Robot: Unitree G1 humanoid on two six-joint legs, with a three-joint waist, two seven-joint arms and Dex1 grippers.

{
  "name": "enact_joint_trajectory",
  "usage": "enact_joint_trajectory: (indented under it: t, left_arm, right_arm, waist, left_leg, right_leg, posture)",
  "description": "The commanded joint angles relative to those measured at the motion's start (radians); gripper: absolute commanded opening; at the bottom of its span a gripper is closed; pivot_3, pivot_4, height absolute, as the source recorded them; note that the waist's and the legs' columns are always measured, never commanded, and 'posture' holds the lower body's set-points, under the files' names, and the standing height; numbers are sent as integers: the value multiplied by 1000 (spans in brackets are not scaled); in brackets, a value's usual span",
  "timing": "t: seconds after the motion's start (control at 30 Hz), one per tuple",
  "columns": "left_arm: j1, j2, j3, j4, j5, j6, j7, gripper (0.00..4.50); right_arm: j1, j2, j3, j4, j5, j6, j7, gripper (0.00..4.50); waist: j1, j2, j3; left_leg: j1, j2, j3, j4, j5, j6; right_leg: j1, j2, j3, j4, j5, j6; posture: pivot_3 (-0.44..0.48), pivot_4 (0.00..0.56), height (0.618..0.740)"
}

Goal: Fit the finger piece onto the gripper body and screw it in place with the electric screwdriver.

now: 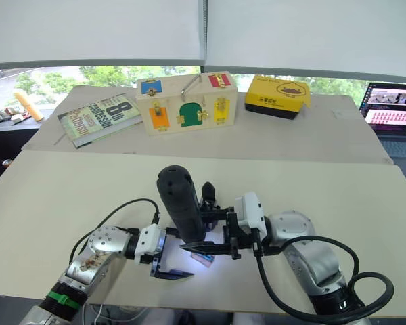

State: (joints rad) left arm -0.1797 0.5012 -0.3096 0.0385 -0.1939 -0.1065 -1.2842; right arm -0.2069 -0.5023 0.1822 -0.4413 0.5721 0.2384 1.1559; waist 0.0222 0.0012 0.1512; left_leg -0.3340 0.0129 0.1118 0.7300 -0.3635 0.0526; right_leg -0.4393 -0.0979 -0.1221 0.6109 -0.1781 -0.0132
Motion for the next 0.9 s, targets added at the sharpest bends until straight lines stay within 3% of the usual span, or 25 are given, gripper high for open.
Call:
enact_joint_trajectory:
  t: [0.03,0.9]
  left_arm:
    - [22,-13,-53,31,27,12,5,4452]
    - [19,-14,-57,43,33,12,13,4452]
  right_arm:
    - [0,2,-25,-25,16,-39,4,1895]
    - [0,10,-11,-8,-3,-45,0,1895]
  waist:
    - [0,0,0]
    - [3,0,0]
  left_leg:
    - [0,0,0,0,0,0]
    - [0,0,-1,0,0,1]
  right_leg:
    - [0,0,0,0,0,0]
    - [0,-1,0,0,0,0]
  posture:
    - [0,150,740]
    - [0,150,740]
